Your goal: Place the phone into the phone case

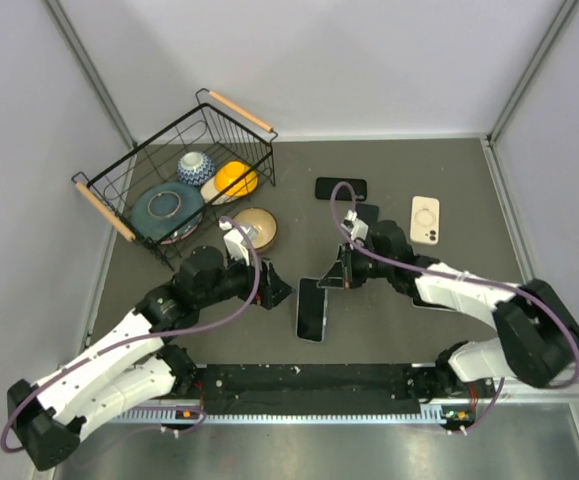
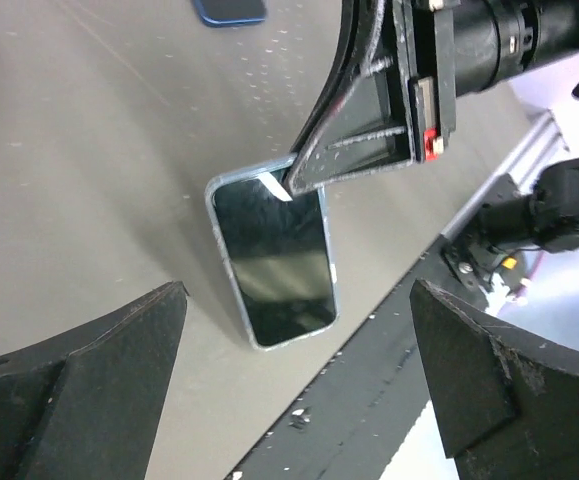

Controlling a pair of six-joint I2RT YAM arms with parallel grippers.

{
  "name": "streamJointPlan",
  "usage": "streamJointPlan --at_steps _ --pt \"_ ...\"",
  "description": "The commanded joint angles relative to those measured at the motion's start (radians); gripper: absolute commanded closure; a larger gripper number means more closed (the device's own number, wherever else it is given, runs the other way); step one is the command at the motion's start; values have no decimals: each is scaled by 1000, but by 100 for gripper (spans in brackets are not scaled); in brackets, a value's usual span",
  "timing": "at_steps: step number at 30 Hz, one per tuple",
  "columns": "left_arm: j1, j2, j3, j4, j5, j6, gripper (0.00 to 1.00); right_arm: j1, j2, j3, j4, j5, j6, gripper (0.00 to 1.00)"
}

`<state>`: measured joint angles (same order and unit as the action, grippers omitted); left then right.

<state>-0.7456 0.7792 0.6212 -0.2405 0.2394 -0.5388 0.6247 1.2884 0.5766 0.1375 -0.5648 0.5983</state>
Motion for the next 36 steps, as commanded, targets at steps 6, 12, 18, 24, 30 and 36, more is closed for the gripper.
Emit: streamJointPlan --at_steps 6,12,18,24,30,36 --pt "2 -116 -51 -129 -170 92 1 -118 354 290 -24 -201 -110 100" --pt "3 -182 -127 -50 -182 66 1 -187 557 387 -29 -222 -123 84" --pt "3 -254 -164 -43 -287 71 1 -203 634 485 -130 -181 -187 75" --pt "3 -319 -222 -25 -354 65 1 -204 614 517 -248 -92 -215 59" --pt "3 -316 -210 -37 -327 46 1 -204 517 496 -314 6 -210 57" --pt "3 -314 -170 -51 -305 36 1 -168 425 414 -230 11 -128 86"
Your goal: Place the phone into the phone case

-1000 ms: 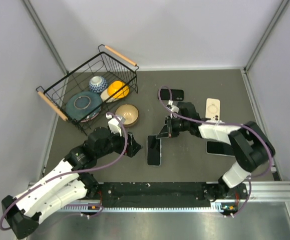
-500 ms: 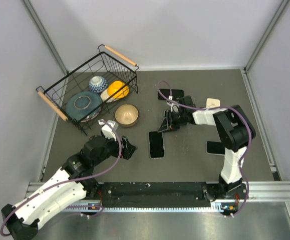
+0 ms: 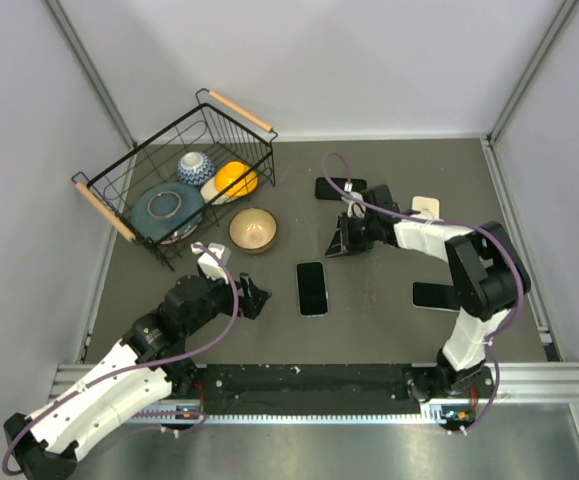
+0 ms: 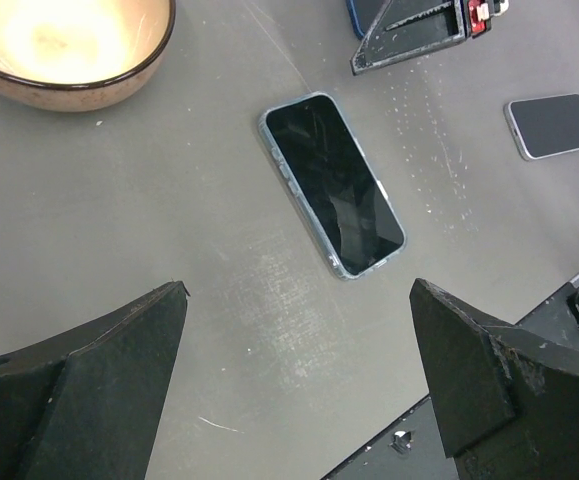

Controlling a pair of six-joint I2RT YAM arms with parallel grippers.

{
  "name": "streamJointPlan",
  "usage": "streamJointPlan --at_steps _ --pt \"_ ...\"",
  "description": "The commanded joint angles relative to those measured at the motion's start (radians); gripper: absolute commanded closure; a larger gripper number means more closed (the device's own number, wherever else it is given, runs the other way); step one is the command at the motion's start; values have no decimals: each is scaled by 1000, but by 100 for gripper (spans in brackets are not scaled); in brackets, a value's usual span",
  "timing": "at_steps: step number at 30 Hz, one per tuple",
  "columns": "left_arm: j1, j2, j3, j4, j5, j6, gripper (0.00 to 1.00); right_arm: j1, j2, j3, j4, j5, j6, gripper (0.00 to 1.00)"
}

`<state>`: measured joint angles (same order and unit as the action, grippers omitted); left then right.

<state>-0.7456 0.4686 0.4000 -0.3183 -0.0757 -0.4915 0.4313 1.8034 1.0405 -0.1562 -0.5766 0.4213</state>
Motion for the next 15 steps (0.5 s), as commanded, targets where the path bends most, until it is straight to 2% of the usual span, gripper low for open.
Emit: streamJointPlan --at_steps 1,10,15 --pt "3 -5 49 27 7 -13 1 47 -98 -62 87 3 63 91" --pt "3 -16 14 47 19 -53 1 104 -10 -79 288 -26 174 96" --pt "3 -2 22 58 24 -56 1 107 60 -83 317 -22 211 97"
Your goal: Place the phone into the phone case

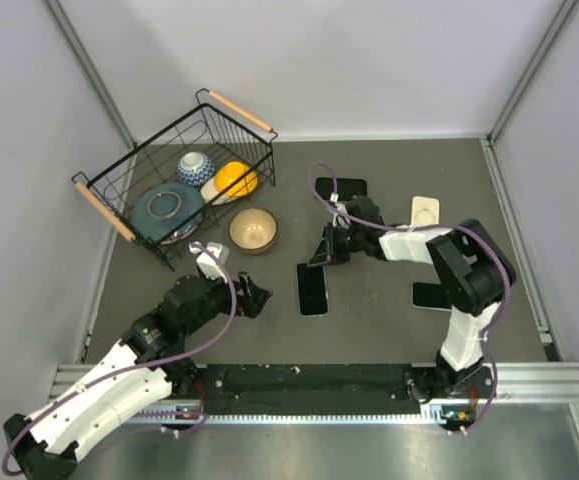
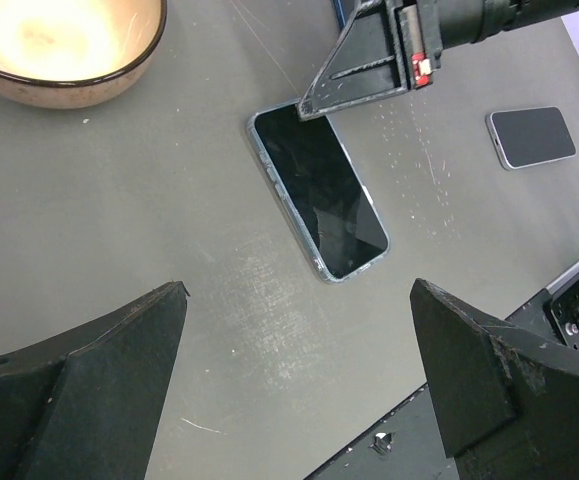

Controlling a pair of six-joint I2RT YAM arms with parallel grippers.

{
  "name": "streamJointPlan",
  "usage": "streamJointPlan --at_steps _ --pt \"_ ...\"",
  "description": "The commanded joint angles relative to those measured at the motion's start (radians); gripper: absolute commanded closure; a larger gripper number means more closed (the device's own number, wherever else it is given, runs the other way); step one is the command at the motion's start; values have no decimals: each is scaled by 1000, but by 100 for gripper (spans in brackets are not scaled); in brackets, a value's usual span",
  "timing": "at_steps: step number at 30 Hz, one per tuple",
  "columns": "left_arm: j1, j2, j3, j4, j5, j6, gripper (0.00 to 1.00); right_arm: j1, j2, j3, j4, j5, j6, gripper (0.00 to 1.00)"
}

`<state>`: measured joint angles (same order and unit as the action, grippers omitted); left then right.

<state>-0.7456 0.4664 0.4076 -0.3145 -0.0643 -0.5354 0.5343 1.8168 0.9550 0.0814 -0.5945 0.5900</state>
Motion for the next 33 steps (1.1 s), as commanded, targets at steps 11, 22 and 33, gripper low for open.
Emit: streamJointPlan --at_steps 11,22,33 --pt "2 0 30 48 -49 38 1 -2 0 51 -121 143 -39 72" --pt "3 -44 14 15 -141 22 1 -134 -201 155 -390 632 -156 19" --pt "3 -78 2 15 -114 -12 1 -247 39 511 -427 733 -194 15"
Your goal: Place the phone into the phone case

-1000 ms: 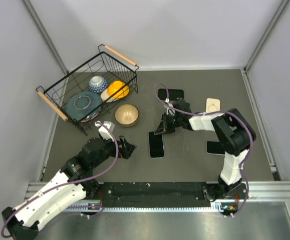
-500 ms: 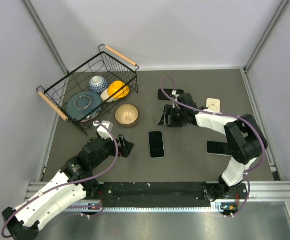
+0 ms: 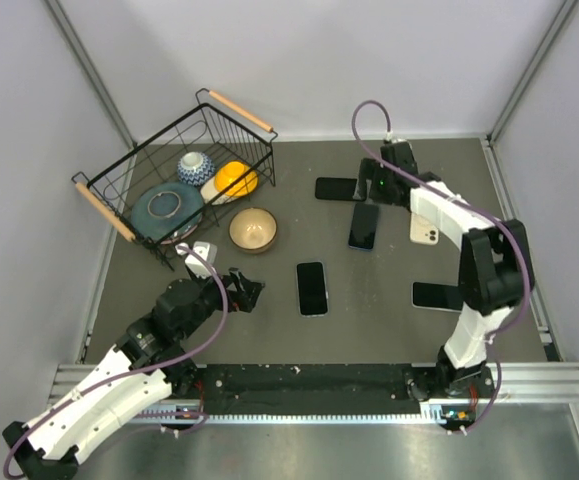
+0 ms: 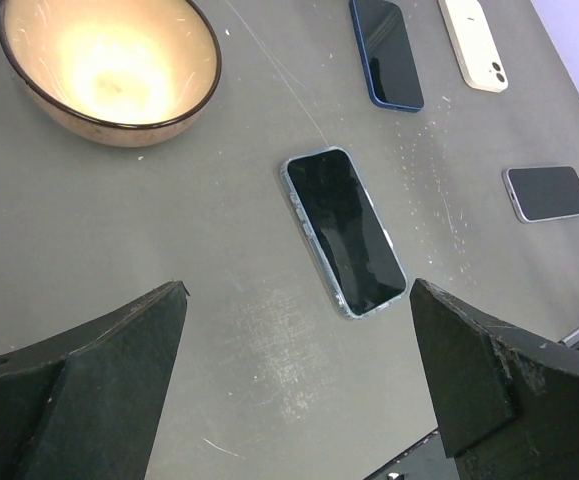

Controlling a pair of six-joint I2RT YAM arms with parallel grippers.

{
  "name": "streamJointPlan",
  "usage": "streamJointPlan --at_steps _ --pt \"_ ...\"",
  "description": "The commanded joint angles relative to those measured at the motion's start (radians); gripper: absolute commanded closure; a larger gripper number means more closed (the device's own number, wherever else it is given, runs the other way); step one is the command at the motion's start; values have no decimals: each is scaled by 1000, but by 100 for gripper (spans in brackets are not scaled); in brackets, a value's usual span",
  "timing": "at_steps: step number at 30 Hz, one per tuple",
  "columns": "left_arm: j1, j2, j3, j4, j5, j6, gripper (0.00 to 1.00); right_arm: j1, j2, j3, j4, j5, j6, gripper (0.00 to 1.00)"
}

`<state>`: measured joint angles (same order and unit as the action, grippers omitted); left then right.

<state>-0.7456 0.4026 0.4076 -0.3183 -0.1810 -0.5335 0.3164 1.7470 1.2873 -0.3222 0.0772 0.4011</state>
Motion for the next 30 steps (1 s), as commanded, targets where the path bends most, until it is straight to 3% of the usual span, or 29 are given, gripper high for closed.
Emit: streamJointPlan --at_steps 1,11,21,24,28,30 --pt "3 -16 3 19 8 -19 1 -36 141 210 -28 61 4 16" --pt "3 -15 8 41 38 -26 1 -57 433 513 -74 52 -2 48" --pt "3 -1 14 36 25 -31 1 -56 531 547 -112 30 8 55" --pt "3 1 17 36 23 -31 1 -57 549 546 -120 22 -13 68" --pt "3 1 25 27 20 -29 1 -57 551 553 -115 22 -77 96" --pt "3 -1 31 18 20 -29 1 -57 537 570 -115 16 -102 100"
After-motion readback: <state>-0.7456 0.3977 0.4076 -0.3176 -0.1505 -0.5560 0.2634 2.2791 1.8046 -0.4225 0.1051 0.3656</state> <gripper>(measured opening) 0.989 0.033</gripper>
